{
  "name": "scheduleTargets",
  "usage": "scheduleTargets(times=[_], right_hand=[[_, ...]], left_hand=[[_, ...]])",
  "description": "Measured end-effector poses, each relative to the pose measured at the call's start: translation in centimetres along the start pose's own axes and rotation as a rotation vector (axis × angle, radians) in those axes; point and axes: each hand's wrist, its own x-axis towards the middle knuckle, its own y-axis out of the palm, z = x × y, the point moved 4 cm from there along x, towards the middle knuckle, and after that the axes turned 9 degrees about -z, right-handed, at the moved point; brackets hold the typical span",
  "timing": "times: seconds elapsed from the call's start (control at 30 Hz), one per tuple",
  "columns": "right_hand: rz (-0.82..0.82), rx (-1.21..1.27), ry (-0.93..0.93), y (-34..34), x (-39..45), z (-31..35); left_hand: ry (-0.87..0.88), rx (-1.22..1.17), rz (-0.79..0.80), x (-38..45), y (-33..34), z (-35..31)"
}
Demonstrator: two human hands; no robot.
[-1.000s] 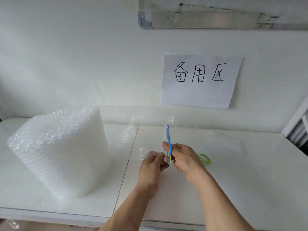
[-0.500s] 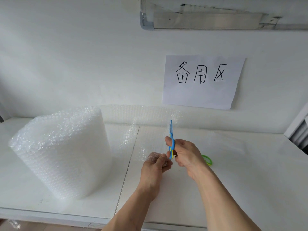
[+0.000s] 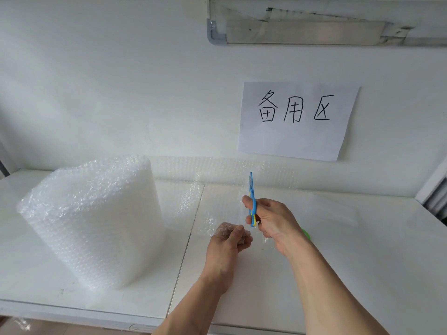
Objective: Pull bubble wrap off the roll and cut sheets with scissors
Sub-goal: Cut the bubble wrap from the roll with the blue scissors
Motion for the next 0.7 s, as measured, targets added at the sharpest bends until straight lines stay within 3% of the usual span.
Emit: scheduleTargets(times=[0.7], right_hand=[[-0.028, 0.006, -0.004, -0.7, 0.8, 1.2]], left_hand=[[0.017, 0.028, 0.021, -0.4, 0.3, 0.0]])
